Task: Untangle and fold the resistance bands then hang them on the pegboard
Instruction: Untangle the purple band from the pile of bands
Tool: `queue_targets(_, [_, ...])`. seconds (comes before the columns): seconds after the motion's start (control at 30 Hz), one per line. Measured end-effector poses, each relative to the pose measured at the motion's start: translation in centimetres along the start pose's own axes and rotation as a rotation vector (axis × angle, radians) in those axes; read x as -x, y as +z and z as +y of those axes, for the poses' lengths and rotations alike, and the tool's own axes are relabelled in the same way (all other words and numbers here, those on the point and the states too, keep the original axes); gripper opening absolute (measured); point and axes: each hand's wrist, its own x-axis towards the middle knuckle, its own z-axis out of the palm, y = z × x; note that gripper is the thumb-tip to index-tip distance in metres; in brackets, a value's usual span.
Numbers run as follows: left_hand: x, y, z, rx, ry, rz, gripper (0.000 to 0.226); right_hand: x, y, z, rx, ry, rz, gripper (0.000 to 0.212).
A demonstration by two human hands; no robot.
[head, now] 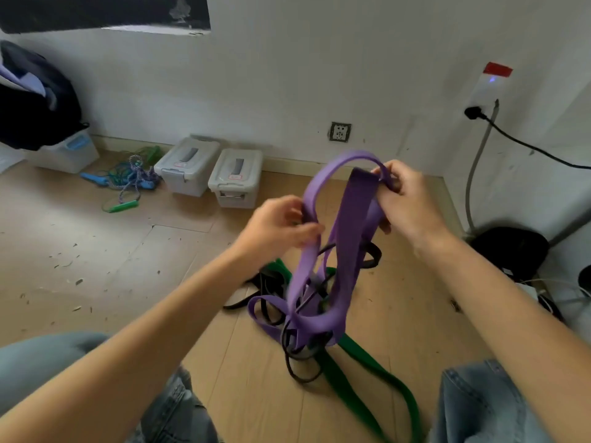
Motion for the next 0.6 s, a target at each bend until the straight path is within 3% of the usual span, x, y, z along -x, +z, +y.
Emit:
queue_targets(0.1, [-0.3,-2.7,3.0,0.358,0.134,0.097,0.017,0.2,-0.6,0.3,0.444,0.012,-0.379,0.016])
queue_targets(0.13, [-0.3,-3.1,3.8,0.478,0.157,0.088,0.016,0.5,-0.3,0.5,0.519,0.037,-0.501,0.016])
queue_targets(0.2, [-0.5,-2.9,4.5,0.575,0.163,0.07,0.013,1.0,0.5,0.8,0.462,0.089,-0.588,0.011])
queue_targets(0.3, [-1.1,-1.8,4.0,0.533,0.092,0.14,0.024,0.9,0.3,-0.2,0.115,0.241,-0.499,0.005])
queue_targets(0.37, [-1.8,-1.9,2.6,0.331,-0.008,0.157,0.057,0.6,-0.6,-1.0,-0.192,0.331,-0.377,0.005])
queue_targets(0.47, [-1.5,-1.6,0.2,0.069,-0.135,-0.044,0.089,0.6,-1.0,-1.8,-0.505,0.373,-0.267,0.014])
queue_targets(0.53, [-0.7,0.0,-1.5,0.054,-0.157,-0.319,0.075,0.7,-0.8,-2.3,-0.57,0.363,-0.28,0.017])
queue_targets(0.6, [0.1,2.3,-3.2,0.071,-0.16,-0.446,0.054,0.6,-0.8,-2.8,-0.725,0.346,-0.307,0.018])
